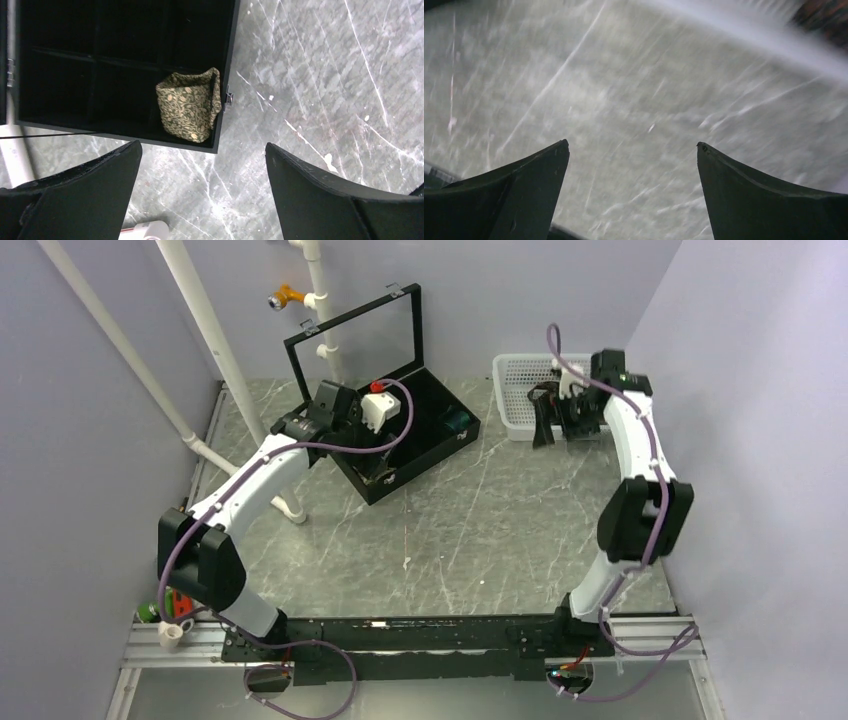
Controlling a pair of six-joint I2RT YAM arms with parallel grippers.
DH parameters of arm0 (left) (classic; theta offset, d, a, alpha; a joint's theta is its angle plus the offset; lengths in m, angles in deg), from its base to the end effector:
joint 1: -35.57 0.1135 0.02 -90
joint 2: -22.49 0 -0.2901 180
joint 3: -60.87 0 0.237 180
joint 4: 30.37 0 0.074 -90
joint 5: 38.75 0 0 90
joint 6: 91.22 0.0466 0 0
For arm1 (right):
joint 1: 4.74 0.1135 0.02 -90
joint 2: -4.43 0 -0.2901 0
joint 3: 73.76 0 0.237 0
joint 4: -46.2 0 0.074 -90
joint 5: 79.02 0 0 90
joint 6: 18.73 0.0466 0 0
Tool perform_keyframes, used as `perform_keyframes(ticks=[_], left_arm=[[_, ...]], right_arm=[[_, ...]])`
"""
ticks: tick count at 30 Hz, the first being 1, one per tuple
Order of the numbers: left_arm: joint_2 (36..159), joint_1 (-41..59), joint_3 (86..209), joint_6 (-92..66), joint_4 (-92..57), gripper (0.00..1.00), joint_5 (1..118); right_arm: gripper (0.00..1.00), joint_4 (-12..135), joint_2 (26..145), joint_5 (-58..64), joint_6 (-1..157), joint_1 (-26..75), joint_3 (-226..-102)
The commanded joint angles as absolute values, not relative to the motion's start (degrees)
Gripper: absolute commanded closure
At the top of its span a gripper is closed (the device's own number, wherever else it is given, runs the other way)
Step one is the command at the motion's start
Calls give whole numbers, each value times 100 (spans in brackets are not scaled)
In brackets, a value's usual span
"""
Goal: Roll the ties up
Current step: Pick up the tie from the bin.
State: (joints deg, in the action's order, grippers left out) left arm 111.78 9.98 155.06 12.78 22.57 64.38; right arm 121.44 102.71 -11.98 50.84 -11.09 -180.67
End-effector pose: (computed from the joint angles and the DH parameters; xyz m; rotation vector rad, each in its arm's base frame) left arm 0.2952 -0.1531 0.3350 0.9165 2.2322 -0.3694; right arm 0.3424 -0.0198 0.3288 -0.4318 2.5953 0.3933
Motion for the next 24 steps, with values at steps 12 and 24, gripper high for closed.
perform_keyframes(ticks=[12,24], left_arm=[[10734,1221,15851,1568,1404,1,6719],[10796,1349,15796,1682,1516,1,6585]], right_arm=[[0,10814,14040,1302,5742,-1300,-22831],[0,10331,15178,1718,5494,-1295,-22705]])
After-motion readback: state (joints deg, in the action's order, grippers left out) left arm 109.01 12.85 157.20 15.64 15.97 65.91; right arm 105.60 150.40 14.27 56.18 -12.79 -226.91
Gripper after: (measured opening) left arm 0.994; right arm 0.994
